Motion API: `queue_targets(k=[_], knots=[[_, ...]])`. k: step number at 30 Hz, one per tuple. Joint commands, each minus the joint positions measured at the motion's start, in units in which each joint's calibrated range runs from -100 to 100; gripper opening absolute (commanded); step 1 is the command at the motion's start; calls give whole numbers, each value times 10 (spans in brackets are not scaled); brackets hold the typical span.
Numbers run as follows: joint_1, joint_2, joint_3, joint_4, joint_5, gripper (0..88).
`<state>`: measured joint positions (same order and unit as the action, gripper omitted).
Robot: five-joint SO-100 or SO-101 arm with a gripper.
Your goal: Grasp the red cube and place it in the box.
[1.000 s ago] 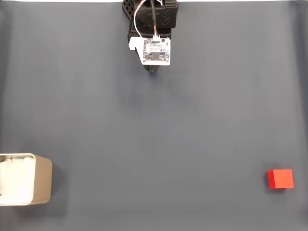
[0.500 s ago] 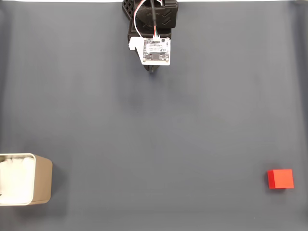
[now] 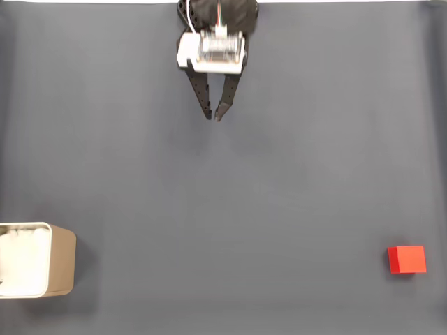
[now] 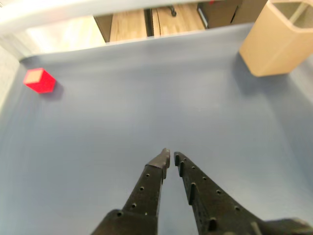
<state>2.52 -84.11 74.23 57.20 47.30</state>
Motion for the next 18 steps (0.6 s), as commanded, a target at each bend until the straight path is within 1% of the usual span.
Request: queue_targets(k=[1,10,14,18], knots=[[-3,78,-160,3,4,3],[-3,240,-410,106,19,9],[-5,281,-461,126,25,3],[-10,300,-474,136,34,0]])
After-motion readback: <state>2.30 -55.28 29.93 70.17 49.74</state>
